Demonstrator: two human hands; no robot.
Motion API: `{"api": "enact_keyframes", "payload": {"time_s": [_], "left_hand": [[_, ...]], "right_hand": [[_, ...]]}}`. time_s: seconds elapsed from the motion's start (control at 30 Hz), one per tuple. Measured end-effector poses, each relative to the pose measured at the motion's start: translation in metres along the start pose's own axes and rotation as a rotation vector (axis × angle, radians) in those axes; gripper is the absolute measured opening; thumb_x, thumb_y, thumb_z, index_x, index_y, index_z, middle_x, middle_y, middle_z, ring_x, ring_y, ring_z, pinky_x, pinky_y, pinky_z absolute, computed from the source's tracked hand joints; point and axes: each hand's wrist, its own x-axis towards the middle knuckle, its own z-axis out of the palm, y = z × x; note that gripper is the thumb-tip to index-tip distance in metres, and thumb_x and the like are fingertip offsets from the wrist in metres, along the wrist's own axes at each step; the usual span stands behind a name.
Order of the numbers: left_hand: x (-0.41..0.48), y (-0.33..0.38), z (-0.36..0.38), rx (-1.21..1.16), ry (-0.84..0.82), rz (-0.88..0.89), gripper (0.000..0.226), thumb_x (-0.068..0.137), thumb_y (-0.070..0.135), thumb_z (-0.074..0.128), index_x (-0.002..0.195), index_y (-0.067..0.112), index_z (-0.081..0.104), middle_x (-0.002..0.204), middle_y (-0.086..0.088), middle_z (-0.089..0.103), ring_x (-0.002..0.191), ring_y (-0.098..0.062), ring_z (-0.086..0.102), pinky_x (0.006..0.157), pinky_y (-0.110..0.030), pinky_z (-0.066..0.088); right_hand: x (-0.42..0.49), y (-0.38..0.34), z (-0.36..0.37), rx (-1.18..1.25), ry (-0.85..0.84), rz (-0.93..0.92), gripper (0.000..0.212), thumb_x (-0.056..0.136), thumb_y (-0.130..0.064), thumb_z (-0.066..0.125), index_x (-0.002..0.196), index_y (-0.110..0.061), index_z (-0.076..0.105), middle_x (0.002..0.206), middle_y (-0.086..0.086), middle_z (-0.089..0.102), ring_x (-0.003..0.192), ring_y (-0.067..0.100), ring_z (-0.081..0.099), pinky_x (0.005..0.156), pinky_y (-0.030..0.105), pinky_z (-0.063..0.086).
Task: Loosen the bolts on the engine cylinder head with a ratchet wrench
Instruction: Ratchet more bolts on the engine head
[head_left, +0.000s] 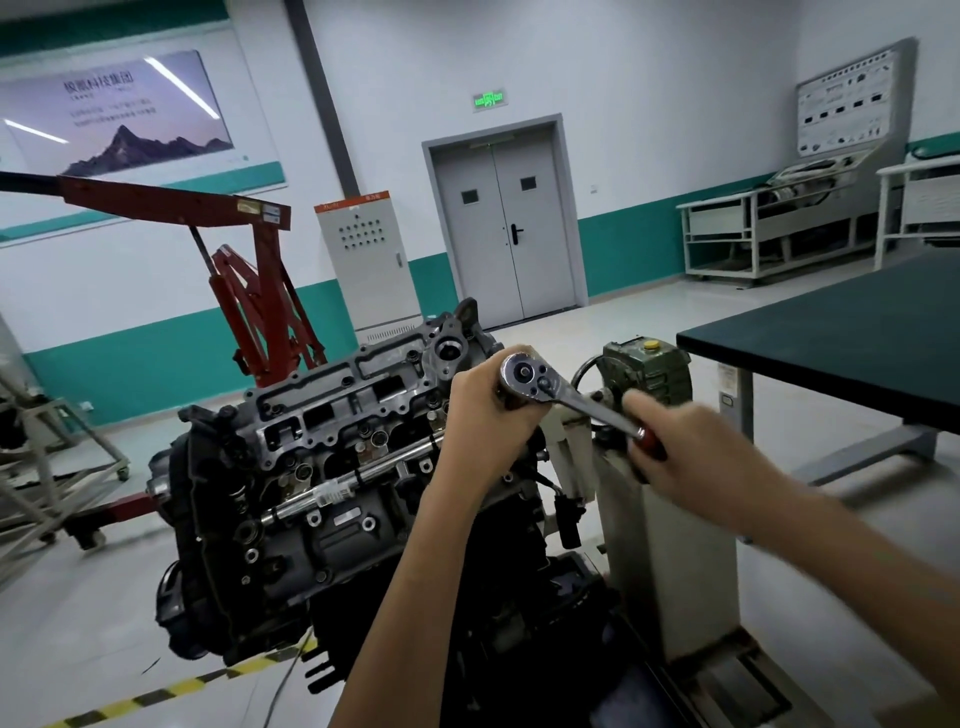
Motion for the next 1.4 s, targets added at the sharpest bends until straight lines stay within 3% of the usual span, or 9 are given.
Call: {"api": "enact_keyframes", "payload": {"time_s": [0.1, 0.3, 0.43, 0.6, 0.73, 0.83, 1.0, 1.23, 1.4], "left_hand": [[-0.002, 0.001, 0.010, 0.055, 0.114, 0.048, 0.045, 0.072, -0.008, 0.065, 0.064, 0.032, 0.045, 0.055, 0.013, 0.050, 0.053, -0.002, 0.043, 0.051, -0.017, 0.035], [-0.004, -0.001, 0.008, 0.015, 0.068, 0.053, 0.033, 0.077, -0.010, 0.060, 0.061, 0.012, 0.042, 0.057, 0.003, 0.041, 0.053, -0.002, 0.032, 0.051, -0.017, 0.029], [0.000, -0.002, 0.005, 0.019, 0.029, -0.004, 0.031, 0.076, -0.011, 0.059, 0.057, 0.004, 0.040, 0.055, -0.001, 0.041, 0.054, -0.004, 0.032, 0.051, -0.022, 0.031], [0.003, 0.003, 0.000, 0.051, -0.028, -0.064, 0.045, 0.075, -0.007, 0.065, 0.051, 0.027, 0.046, 0.048, 0.013, 0.050, 0.048, -0.001, 0.039, 0.051, -0.015, 0.035], [0.004, 0.006, 0.000, 0.045, -0.044, -0.074, 0.024, 0.079, -0.003, 0.068, 0.062, -0.005, 0.052, 0.059, -0.018, 0.051, 0.055, -0.011, 0.035, 0.052, -0.025, 0.032], [0.003, 0.005, -0.001, 0.040, -0.046, -0.056, 0.022, 0.079, -0.002, 0.069, 0.064, -0.005, 0.053, 0.059, -0.011, 0.048, 0.055, -0.010, 0.035, 0.052, -0.023, 0.032], [-0.004, 0.000, 0.005, 0.068, 0.088, 0.025, 0.041, 0.074, -0.008, 0.066, 0.064, 0.028, 0.049, 0.055, 0.012, 0.052, 0.054, -0.003, 0.043, 0.052, -0.016, 0.036], [-0.002, -0.002, 0.008, 0.013, 0.142, 0.023, 0.022, 0.080, -0.008, 0.061, 0.066, -0.002, 0.046, 0.058, -0.004, 0.040, 0.056, -0.006, 0.031, 0.052, -0.022, 0.030], [0.002, 0.000, 0.006, 0.056, 0.085, -0.060, 0.024, 0.074, -0.016, 0.054, 0.059, -0.004, 0.041, 0.056, -0.006, 0.040, 0.053, -0.007, 0.030, 0.050, -0.026, 0.029]], "right_hand": [[-0.033, -0.049, 0.038, 0.277, 0.086, 0.205, 0.011, 0.085, -0.015, 0.057, 0.092, -0.019, 0.050, 0.059, -0.003, 0.056, 0.049, 0.008, 0.055, 0.045, 0.018, 0.046], [-0.040, -0.127, 0.076, 0.781, 0.213, 0.327, 0.021, 0.083, -0.009, 0.056, 0.080, -0.028, 0.046, 0.053, -0.006, 0.049, 0.051, 0.005, 0.052, 0.046, 0.007, 0.034], [-0.041, -0.099, 0.065, 0.680, 0.186, 0.210, 0.020, 0.081, -0.006, 0.058, 0.077, -0.022, 0.047, 0.049, -0.008, 0.041, 0.046, 0.003, 0.047, 0.042, 0.004, 0.027], [-0.025, -0.019, 0.016, 0.347, -0.075, -0.027, 0.023, 0.084, -0.013, 0.060, 0.078, -0.025, 0.042, 0.051, -0.007, 0.046, 0.044, 0.006, 0.048, 0.045, 0.012, 0.036], [0.018, 0.019, -0.026, -0.035, -0.095, -0.197, 0.025, 0.081, -0.010, 0.063, 0.083, -0.025, 0.044, 0.059, -0.014, 0.049, 0.048, 0.000, 0.049, 0.047, 0.008, 0.034], [0.035, 0.023, -0.030, -0.200, -0.027, -0.186, 0.018, 0.079, -0.014, 0.064, 0.092, -0.012, 0.051, 0.066, 0.001, 0.057, 0.056, 0.015, 0.052, 0.055, 0.019, 0.036], [-0.013, -0.010, 0.009, 0.103, -0.008, 0.054, 0.017, 0.083, -0.012, 0.059, 0.095, -0.021, 0.050, 0.061, -0.011, 0.048, 0.050, 0.000, 0.050, 0.045, 0.012, 0.035], [-0.039, -0.120, 0.068, 0.689, 0.247, 0.278, 0.026, 0.080, -0.003, 0.058, 0.079, -0.025, 0.046, 0.046, -0.009, 0.043, 0.049, -0.001, 0.052, 0.043, 0.001, 0.030], [-0.038, -0.081, 0.053, 0.541, 0.152, 0.160, 0.010, 0.080, -0.006, 0.059, 0.082, -0.010, 0.051, 0.049, -0.006, 0.047, 0.046, 0.007, 0.050, 0.047, 0.012, 0.035]]}}
